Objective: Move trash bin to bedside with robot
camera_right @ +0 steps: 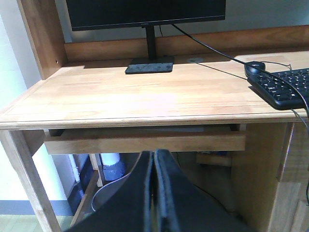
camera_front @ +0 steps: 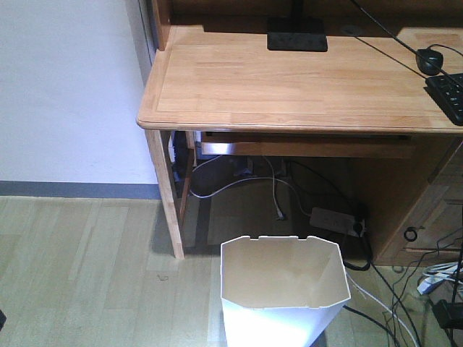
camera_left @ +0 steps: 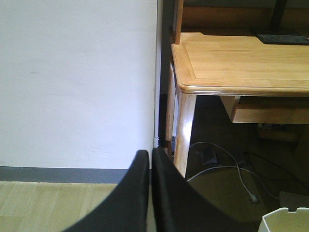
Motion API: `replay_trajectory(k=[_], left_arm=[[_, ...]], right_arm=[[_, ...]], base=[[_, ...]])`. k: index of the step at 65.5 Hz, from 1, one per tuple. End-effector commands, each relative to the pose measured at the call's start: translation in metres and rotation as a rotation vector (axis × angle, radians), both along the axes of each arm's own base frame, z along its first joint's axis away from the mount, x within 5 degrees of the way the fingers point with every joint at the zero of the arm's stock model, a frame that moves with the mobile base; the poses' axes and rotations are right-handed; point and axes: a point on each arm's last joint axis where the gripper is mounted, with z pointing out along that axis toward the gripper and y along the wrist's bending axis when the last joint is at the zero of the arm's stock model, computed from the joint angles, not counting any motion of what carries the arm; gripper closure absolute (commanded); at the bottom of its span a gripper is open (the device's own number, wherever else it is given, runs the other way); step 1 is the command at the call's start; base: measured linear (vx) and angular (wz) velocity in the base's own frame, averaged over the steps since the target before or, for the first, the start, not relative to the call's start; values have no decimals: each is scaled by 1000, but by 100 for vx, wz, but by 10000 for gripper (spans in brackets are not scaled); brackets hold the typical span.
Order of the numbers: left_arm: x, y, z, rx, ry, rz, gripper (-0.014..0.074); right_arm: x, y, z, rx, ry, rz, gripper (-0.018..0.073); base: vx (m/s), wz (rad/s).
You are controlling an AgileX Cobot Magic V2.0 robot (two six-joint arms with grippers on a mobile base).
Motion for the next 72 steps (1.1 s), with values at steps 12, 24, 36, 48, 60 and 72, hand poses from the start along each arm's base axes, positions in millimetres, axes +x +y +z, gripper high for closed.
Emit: replay_trajectory(k=[12, 24, 36, 48, 60, 72], left_arm=[[1, 0, 5, 4, -77, -4, 603], [1, 0, 5, 4, -77, -4, 603], [1, 0, 5, 4, -77, -4, 603], [1, 0, 5, 4, -77, -4, 603], [1, 0, 5, 4, -77, -4, 603], [1, 0, 5, 4, -77, -4, 603]], right_arm=[[1, -1, 28, 16, -254, -17, 566], [12, -1, 60, -1, -206, -15, 566], [45, 0, 95, -45, -18, -3, 566], [78, 1, 104, -42, 184, 8, 566], [95, 1, 91, -37, 289, 9, 566], [96, 1, 84, -37, 354, 12, 551]], base=[[0, 0], [0, 0], [0, 0], [0, 0], [0, 0], [0, 0]])
